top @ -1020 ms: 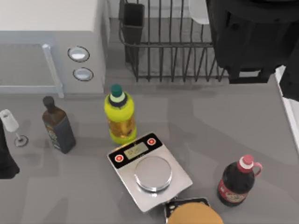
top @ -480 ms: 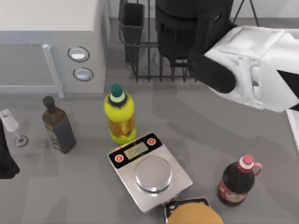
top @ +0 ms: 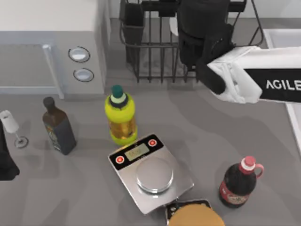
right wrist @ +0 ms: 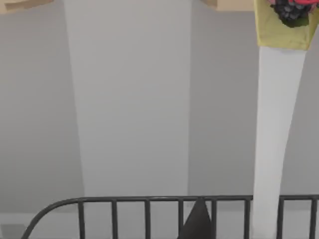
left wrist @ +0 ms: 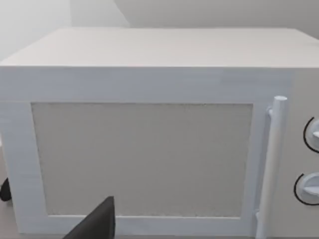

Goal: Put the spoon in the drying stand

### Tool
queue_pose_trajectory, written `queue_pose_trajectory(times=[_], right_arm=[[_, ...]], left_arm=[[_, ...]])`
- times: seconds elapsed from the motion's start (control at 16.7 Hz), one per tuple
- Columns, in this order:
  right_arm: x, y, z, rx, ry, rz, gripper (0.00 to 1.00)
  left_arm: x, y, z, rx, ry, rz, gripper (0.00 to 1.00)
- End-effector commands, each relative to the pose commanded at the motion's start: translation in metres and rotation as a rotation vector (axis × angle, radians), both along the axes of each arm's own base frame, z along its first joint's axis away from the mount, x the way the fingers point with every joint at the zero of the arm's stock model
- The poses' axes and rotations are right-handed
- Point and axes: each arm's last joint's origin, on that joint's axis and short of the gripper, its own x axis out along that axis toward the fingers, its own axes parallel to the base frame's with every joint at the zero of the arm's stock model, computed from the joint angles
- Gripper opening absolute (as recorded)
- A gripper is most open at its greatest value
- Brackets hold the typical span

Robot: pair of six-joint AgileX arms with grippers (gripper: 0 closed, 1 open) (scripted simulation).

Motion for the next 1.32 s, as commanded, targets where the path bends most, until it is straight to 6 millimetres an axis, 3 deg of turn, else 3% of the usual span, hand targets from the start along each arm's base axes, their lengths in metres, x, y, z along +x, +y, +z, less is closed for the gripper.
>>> queue_pose_trajectory(times=[0.18, 0.96, 1.32], right_arm=[[0.0, 0.0, 0.0, 0.0, 0.0, 0.0, 0.0], [0.0, 0.0, 0.0, 0.0, 0.0, 0.0, 0.98], [0.0, 0.0, 0.0, 0.0, 0.0, 0.0, 1.0]], left_arm=[[0.0, 0.0, 0.0, 0.0, 0.0, 0.0, 1.0], [0.0, 0.0, 0.0, 0.0, 0.0, 0.0, 1.0], [0.0, 0.0, 0.0, 0.0, 0.0, 0.0, 1.0]])
